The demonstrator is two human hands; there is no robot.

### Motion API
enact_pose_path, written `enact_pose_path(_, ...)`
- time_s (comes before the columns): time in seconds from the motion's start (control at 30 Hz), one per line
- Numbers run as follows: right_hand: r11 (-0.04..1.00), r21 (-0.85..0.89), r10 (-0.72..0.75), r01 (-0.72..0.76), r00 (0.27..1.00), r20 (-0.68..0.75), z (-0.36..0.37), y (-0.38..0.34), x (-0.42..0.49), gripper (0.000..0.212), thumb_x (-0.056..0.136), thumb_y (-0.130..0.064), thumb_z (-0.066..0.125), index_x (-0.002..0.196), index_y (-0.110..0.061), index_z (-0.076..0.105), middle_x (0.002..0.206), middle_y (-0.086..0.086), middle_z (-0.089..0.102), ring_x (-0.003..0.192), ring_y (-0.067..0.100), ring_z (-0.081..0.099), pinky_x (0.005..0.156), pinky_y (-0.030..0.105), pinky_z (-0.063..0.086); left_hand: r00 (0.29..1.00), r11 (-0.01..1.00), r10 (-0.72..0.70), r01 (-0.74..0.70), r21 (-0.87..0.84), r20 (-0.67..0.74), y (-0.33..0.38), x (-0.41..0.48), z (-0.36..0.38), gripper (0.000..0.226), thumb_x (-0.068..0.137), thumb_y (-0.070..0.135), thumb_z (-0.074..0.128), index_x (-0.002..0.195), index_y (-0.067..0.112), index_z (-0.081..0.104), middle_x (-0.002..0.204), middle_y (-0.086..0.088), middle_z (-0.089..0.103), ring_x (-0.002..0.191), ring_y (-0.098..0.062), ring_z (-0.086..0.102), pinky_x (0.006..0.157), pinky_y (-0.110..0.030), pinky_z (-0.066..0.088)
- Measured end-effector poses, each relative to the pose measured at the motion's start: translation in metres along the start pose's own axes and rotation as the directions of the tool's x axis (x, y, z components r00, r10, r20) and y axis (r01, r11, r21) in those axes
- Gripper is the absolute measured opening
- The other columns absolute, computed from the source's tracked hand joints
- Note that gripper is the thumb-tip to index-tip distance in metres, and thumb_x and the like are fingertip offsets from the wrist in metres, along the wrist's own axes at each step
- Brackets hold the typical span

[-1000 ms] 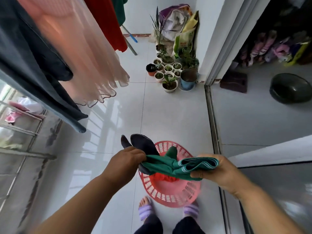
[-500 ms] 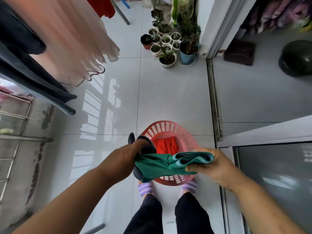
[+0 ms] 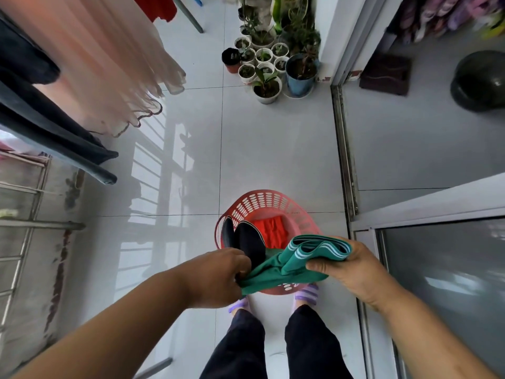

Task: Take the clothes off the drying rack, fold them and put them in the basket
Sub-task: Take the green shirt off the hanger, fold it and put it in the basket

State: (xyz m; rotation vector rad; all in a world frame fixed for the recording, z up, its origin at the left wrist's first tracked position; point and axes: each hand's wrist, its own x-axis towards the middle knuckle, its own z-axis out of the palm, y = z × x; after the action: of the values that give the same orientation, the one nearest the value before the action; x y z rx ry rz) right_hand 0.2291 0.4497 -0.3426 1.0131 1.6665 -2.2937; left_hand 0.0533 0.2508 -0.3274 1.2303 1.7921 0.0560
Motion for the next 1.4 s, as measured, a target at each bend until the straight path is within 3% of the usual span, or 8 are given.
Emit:
enact_pose_path(0.1,1.000,-0.021,-0.001,0.001,1.000,-0.002,-0.003,0.002,-0.001,0.033,0.074,0.003,0.075,0.104,-0.010,0.074,0.100,0.004,0.077,0.097,0.017,0.072,0.081,0.021,0.056,1.000,1.000,-0.016,0.016,0.024,-0.010,-0.003,0.006,0.006,0.026,0.086,0.038,0.064,0.105,0.021,0.058,0.101,0.005,0.055,0.089,-0.011,0.053,0.080,-0.030,0.050)
enact_pose_path(0.2,1.000,-0.014,0.004,-0.004,1.000,-0.002,-0.005,0.004,-0.002,0.032,0.074,0.004,0.075,0.103,-0.010,0.074,0.100,0.006,0.077,0.097,0.019,0.073,0.081,0.023,0.056,0.999,0.995,0.004,0.002,0.102,-0.053,-0.008,0.013,0.018,0.020,0.092,0.023,0.058,0.110,0.017,0.066,0.102,0.000,0.059,0.094,-0.015,0.055,0.081,-0.030,0.049)
enact_pose_path(0.4,0.999,-0.029,-0.015,0.016,1.000,0.025,-0.004,0.004,-0.005,0.030,0.069,-0.004,0.076,0.098,-0.013,0.075,0.097,0.006,0.077,0.092,0.017,0.073,0.078,0.020,0.055,0.979,0.926,0.052,0.027,0.376,-0.199,-0.013,0.016,0.018,0.029,0.059,0.008,0.085,0.077,0.028,0.074,0.070,0.010,0.061,0.068,-0.016,0.054,0.049,-0.024,0.045)
enact_pose_path(0.6,1.000,-0.023,-0.016,0.017,1.000,0.026,-0.007,0.000,-0.004,0.034,0.073,-0.003,0.076,0.106,-0.010,0.073,0.103,0.006,0.076,0.101,0.020,0.071,0.089,0.029,0.057,0.956,0.956,-0.014,0.098,0.276,-0.294,0.000,0.014,0.008,0.035,0.091,0.005,0.051,0.121,0.021,0.059,0.117,0.001,0.055,0.091,-0.021,0.061,0.066,-0.025,0.040)
enact_pose_path(0.97,1.000,0.024,-0.019,0.017,0.999,0.049,-0.001,0.000,-0.007,0.031,0.068,0.000,0.075,0.096,-0.012,0.076,0.097,0.006,0.077,0.094,0.017,0.073,0.078,0.020,0.055,0.933,0.986,0.145,-0.108,0.129,-0.328,-0.001,-0.001,0.020,0.026,0.075,0.028,0.080,0.094,0.020,0.063,0.101,0.006,0.059,0.071,-0.007,0.062,0.058,-0.015,0.052)
enact_pose_path(1.2,0.997,-0.001,-0.080,0.080,0.997,0.016,-0.003,0.004,-0.012,0.032,0.067,-0.001,0.075,0.098,-0.006,0.074,0.096,0.006,0.077,0.092,0.015,0.073,0.077,0.017,0.054,0.926,0.981,0.191,-0.188,0.042,-0.325,0.010,-0.010,0.024,0.046,0.071,0.015,0.083,0.096,0.026,0.045,0.121,-0.002,0.061,0.075,-0.012,0.067,0.060,0.011,0.019)
enact_pose_path(1.3,0.996,-0.036,-0.076,0.076,0.997,0.001,-0.004,0.005,-0.013,0.032,0.067,-0.007,0.076,0.098,-0.012,0.074,0.095,0.001,0.078,0.091,0.011,0.073,0.076,0.015,0.053,0.921,0.977,0.073,-0.144,-0.160,-0.384,0.012,-0.010,0.020,0.030,0.082,0.007,0.072,0.096,0.024,0.052,0.131,0.014,0.055,0.099,0.000,0.059,0.066,0.006,0.036)
enact_pose_path(1.4,0.995,-0.064,-0.080,0.080,0.997,0.011,-0.005,0.008,-0.014,0.033,0.070,-0.010,0.076,0.103,-0.014,0.073,0.099,0.001,0.077,0.096,0.012,0.072,0.081,0.017,0.053,0.946,0.943,-0.040,-0.070,-0.326,-0.320,0.010,-0.011,0.020,0.019,0.088,0.007,0.062,0.104,0.018,0.064,0.101,0.027,0.061,0.087,0.006,0.058,0.076,-0.010,0.048)
